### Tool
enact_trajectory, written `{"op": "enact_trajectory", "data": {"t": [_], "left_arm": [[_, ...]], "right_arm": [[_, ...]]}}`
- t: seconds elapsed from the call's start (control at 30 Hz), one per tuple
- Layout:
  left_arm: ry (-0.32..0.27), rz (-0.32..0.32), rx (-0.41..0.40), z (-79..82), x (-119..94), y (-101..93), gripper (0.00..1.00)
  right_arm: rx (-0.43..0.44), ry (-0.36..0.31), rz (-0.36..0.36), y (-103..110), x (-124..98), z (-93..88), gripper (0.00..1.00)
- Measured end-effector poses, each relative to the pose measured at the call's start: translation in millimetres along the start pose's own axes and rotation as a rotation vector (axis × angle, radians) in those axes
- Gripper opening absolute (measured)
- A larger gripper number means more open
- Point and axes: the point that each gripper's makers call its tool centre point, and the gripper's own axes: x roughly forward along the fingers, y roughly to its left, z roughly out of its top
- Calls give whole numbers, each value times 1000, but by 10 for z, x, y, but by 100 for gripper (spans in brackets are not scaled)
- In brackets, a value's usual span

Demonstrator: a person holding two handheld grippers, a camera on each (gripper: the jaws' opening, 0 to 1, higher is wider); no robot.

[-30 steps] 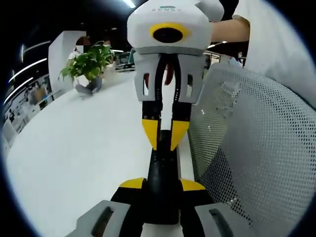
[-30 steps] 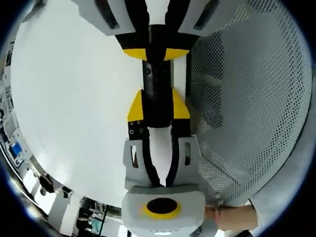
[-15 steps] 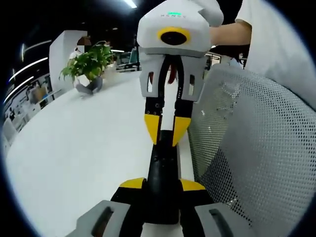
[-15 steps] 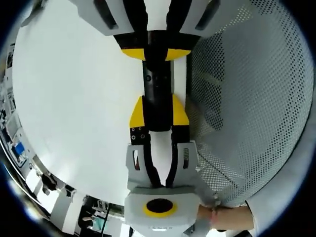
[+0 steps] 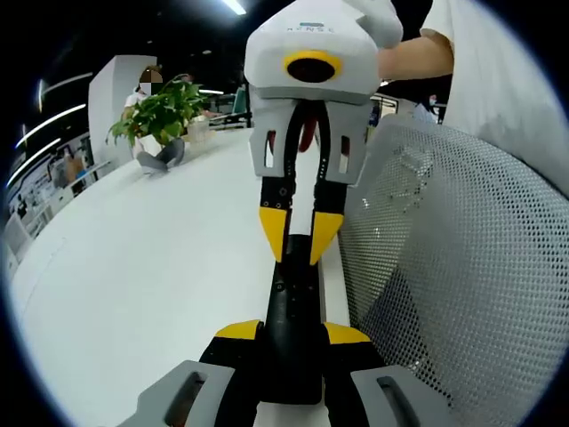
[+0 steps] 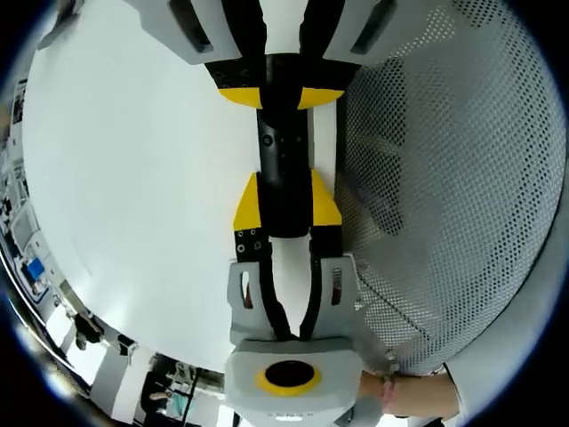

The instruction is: Press the specified remote control buttons in sequence, fully releasing each button before pressing the next.

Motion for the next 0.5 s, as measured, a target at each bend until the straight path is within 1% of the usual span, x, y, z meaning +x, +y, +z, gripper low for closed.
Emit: {"op": "enact_trajectory", "data": {"t": [0.03, 0.07, 0.17, 0.27, 0.4, 0.5], "left_arm": [[-1, 0, -1, 0, 0, 0, 25], [-1, 1, 0, 0, 1, 1, 25], [2, 2, 6, -1, 3, 1, 25], [1, 1, 5, -2, 5, 3, 25], [1, 2, 4, -5, 8, 6, 25], [0, 2, 2, -5, 9, 7, 25]], "right_arm": [[-17, -11, -8, 8, 2, 3, 9], [-13, -14, -15, 13, -1, -6, 9], [18, -48, -34, 4, -6, -6, 9], [30, -63, -39, 6, -11, -14, 9], [14, -54, -33, 8, -6, -9, 8], [19, -45, -29, 5, -1, -10, 8]]}}
